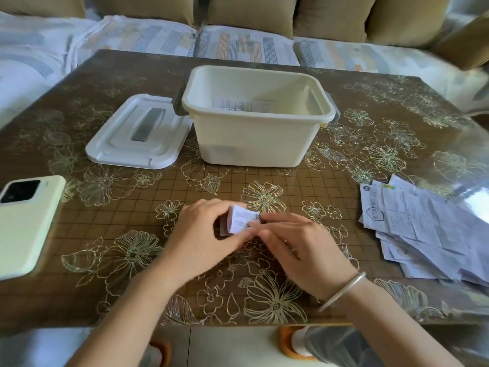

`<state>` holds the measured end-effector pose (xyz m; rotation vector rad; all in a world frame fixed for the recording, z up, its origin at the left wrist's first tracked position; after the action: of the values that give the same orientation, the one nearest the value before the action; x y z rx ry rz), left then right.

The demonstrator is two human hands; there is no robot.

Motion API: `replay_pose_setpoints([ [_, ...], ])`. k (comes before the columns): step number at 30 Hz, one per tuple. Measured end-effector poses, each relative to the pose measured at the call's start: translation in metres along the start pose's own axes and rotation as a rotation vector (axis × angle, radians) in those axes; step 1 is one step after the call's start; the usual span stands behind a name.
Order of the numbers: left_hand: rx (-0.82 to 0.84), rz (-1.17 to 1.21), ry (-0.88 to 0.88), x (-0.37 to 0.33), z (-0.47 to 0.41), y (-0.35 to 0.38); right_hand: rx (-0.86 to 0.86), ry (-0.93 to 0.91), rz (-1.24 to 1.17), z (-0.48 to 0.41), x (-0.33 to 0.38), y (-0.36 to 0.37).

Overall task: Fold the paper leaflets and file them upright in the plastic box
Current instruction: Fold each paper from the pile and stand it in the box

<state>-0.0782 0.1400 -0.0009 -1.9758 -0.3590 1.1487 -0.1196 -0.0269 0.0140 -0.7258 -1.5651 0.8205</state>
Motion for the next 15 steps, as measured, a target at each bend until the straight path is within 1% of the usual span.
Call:
replay_pose_setpoints([
  [2,0.021,0.186,-0.047,0.004,0.004,-0.015,-0.002,-0.047,0.069,0.003,-0.003,0.007],
  [4,-0.028,0.216,-0.052,0.011,0.005,-0.025,0.006,-0.072,0.099,0.005,-0.003,0.009],
  [6,-0.053,0.137,-0.045,0.013,0.001,-0.027,0.003,-0.087,0.116,0.004,-0.001,0.008],
  [10,0.087,-0.081,-0.028,0.007,-0.013,-0.021,0.000,-0.093,0.129,-0.012,0.004,0.002],
  [13,0.180,-0.164,-0.033,0.001,-0.022,-0.021,0.027,0.011,0.091,-0.033,0.008,-0.003],
  [15,0.232,-0.218,-0.032,-0.003,-0.027,-0.021,0.073,0.086,0.147,-0.047,0.012,-0.002],
])
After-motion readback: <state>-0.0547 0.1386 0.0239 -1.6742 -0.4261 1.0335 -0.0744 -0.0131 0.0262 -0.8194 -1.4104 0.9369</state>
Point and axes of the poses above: each hand's wrist, its own z-axis away from the middle knuckle, its own y-axis out of the palm, x = y × z, the point moved 4 cm from there along -z, towards the middle knuckle, and after that the axes turned 14 degrees about y, right-handed, at the moved point
